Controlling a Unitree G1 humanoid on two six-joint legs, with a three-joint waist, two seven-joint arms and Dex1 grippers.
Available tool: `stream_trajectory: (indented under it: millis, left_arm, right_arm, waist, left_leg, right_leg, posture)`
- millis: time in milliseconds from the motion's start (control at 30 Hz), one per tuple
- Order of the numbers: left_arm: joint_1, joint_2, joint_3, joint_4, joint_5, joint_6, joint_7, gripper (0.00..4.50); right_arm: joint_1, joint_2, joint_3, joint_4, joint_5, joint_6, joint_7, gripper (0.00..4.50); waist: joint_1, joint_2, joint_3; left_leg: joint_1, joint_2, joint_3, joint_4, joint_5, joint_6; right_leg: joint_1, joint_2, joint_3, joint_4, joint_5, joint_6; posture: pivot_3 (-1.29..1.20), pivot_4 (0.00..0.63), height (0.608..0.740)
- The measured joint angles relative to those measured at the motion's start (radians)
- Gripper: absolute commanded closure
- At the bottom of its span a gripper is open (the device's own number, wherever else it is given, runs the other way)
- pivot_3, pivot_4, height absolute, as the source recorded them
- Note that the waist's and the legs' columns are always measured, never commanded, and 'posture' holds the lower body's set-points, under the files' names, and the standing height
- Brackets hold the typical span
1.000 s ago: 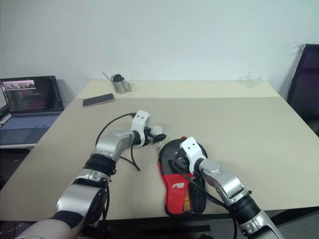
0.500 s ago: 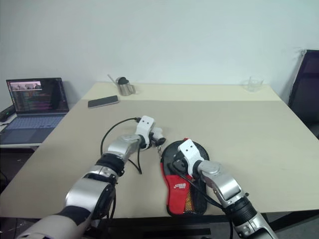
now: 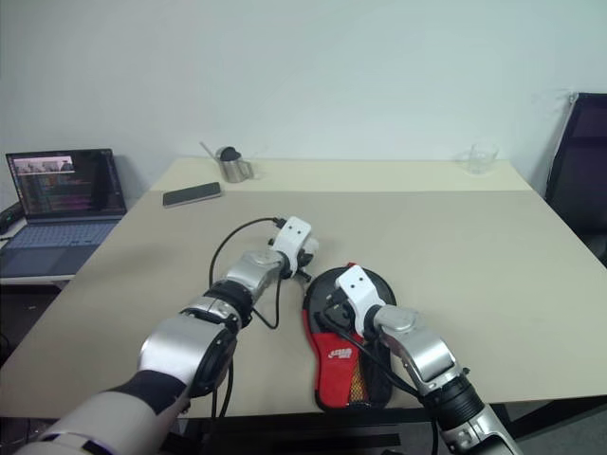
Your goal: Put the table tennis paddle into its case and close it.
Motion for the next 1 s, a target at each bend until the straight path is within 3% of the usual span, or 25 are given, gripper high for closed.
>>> stream_trajectory:
  millis: [433,1000]
  left_arm:
    - [-0.086,-0.087,-0.218,0.057,0.316,-0.172,0.182,4.11]
    - [-0.126,-0.204,-0.313,0.076,0.487,-0.24,0.279,4.11]
  right_arm:
    - [0.084,-0.005,0.024,-0.167,0.003,0.097,0.024,0.0]
    - [0.221,0.007,0.033,-0.383,0.014,0.229,-0.022,0.0]
  waist:
    - [0.002,0.0,0.0]
    - [0.008,-0.001,0.001]
  left_leg:
    - [-0.001,0.0,0.0,0.0,0.0,0.0]
    - [-0.002,0.0,-0.001,-0.001,0.0,0.0]
  right_leg:
    - [0.0,0.0,-0.001,-0.001,0.0,0.001]
    - [0.0,0.0,-0.002,-0.002,-0.001,0.003]
  posture:
    - [0.0,0.15,0.74]
    - [0.0,0.15,0.74]
